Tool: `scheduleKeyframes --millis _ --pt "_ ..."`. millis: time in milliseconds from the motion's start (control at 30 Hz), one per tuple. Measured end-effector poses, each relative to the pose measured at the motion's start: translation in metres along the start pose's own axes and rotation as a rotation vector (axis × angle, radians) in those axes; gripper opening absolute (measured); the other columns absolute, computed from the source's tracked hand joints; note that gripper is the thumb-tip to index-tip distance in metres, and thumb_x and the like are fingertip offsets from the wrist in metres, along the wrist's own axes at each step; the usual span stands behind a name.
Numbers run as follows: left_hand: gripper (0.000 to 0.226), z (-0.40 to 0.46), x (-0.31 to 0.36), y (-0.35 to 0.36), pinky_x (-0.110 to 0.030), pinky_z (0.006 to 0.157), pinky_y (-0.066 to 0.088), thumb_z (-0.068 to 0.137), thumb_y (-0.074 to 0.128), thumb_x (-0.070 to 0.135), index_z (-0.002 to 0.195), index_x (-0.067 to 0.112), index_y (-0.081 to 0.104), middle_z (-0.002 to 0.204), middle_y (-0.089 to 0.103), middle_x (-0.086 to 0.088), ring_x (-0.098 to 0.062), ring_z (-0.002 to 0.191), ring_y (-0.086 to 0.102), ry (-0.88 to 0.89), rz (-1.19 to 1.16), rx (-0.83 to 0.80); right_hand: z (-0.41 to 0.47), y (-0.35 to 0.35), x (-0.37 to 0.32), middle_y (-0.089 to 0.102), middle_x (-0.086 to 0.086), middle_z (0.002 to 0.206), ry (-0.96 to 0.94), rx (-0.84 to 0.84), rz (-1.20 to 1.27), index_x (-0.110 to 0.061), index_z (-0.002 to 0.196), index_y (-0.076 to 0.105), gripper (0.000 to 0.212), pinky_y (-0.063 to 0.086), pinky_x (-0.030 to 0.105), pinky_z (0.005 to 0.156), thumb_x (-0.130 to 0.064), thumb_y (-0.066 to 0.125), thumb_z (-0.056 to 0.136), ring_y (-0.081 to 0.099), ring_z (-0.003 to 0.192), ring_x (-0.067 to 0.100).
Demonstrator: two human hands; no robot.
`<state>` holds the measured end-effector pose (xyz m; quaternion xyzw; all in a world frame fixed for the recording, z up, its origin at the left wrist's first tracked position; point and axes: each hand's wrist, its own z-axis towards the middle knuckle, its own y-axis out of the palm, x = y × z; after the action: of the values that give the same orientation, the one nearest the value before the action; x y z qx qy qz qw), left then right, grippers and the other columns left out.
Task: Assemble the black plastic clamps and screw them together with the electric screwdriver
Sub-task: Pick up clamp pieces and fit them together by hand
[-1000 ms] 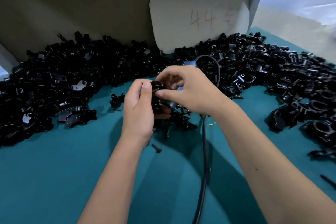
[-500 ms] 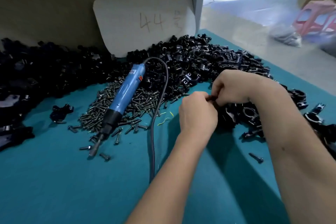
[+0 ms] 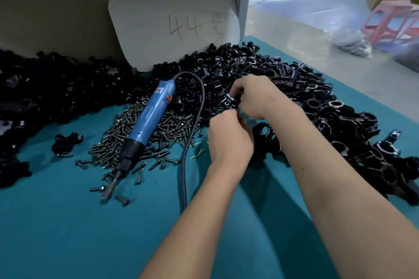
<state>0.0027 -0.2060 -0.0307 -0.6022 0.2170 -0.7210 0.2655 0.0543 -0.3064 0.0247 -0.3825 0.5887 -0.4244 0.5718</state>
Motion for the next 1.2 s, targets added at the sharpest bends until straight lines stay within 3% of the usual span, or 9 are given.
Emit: scheduleKeyframes --millis 100,200,300,367,467,633,733,967,1200 --pt "0.019 0.005 -0.01 -0.015 -0.031 0.054 0.035 0.09 0.053 0.004 0.086 0.016 0.068 0.086 0.065 -0.004 -0.028 0.076 0.057 -0.052 -0.008 0.061 0.009 0.016 -0.008 0.067 0.007 0.123 -0.024 -0.02 -0.062 -0.028 0.119 0.071 0.036 0.058 0.037 0.086 -0.009 0.071 0.088 0.066 0.101 0.027" --pt "0.028 0.011 -0.017 -0.026 -0.03 0.068 0.042 0.087 0.05 0.001 0.096 0.018 0.069 0.098 0.067 -0.003 -0.026 0.087 0.06 -0.143 -0.071 0.072 0.012 0.027 -0.013 0.062 0.012 0.129 0.017 -0.004 -0.095 -0.021 0.11 0.072 0.025 0.059 0.043 0.091 -0.009 0.069 0.088 0.066 0.108 0.033" --pt "0.03 0.016 -0.02 -0.03 -0.028 0.07 0.043 0.081 0.05 0.0 0.097 0.018 0.068 0.1 0.068 -0.001 -0.023 0.093 0.062 -0.211 -0.176 0.03 0.01 0.025 -0.016 0.064 0.016 0.106 0.035 -0.061 -0.157 -0.011 0.089 0.065 0.004 0.059 0.043 0.087 -0.007 0.065 0.087 0.066 0.1 0.037" --pt "0.028 0.017 -0.019 -0.032 -0.029 0.07 0.046 0.079 0.051 0.001 0.095 0.019 0.067 0.098 0.068 0.0 -0.023 0.092 0.063 -0.211 -0.2 0.003 0.007 0.022 -0.015 0.066 0.015 0.087 0.048 -0.104 -0.169 -0.009 0.078 0.062 0.014 0.059 0.04 0.08 -0.013 0.067 0.091 0.066 0.085 0.036" --pt "0.023 0.021 -0.021 -0.036 -0.03 0.073 0.05 0.083 0.055 0.005 0.091 0.022 0.069 0.092 0.069 0.001 -0.021 0.087 0.064 -0.16 -0.186 -0.033 -0.002 0.013 -0.019 0.072 0.016 0.07 0.106 -0.061 -0.008 0.001 0.079 0.069 0.03 0.063 0.041 0.074 -0.023 0.067 0.097 0.072 0.071 0.033" --pt "0.023 0.022 -0.031 -0.065 -0.01 0.054 0.038 0.086 0.063 0.008 0.078 0.028 0.07 0.067 0.064 0.015 0.002 0.061 0.058 -0.01 -0.226 0.03 -0.016 0.003 -0.041 0.075 0.015 0.084 0.119 0.055 0.279 -0.007 0.089 0.069 0.014 0.056 0.03 0.049 -0.008 0.058 0.098 0.077 0.068 0.026" --pt "0.02 0.019 -0.046 -0.098 -0.014 0.058 0.042 0.085 0.064 0.008 0.079 0.026 0.073 0.065 0.063 0.014 -0.002 0.059 0.056 0.109 -0.23 0.176 -0.015 0.008 -0.065 0.067 0.004 0.074 0.051 0.122 0.586 -0.013 0.089 0.063 0.019 0.053 0.031 0.056 -0.012 0.051 0.104 0.075 0.063 0.019" --pt "0.012 -0.003 -0.131 -0.181 -0.037 0.079 0.05 0.09 0.062 0.014 0.093 0.022 0.07 0.093 0.065 0.007 -0.019 0.089 0.06 0.01 0.162 0.571 -0.02 0.051 -0.141 0.061 -0.006 0.075 -0.178 -0.073 0.857 -0.022 0.086 0.071 0.034 0.038 0.017 0.047 -0.017 0.047 0.109 0.047 0.048 0.003" --pt "0.046 -0.003 -0.18 -0.211 -0.037 0.113 0.027 0.101 0.06 0.028 0.147 0.024 0.056 0.15 0.046 -0.013 -0.036 0.136 0.033 -0.239 0.448 0.37 -0.032 0.091 -0.187 0.045 0.006 0.077 -0.312 -0.323 1.01 -0.012 0.088 0.065 0.016 0.038 0.022 0.048 -0.02 0.069 0.101 0.04 0.059 0.013"
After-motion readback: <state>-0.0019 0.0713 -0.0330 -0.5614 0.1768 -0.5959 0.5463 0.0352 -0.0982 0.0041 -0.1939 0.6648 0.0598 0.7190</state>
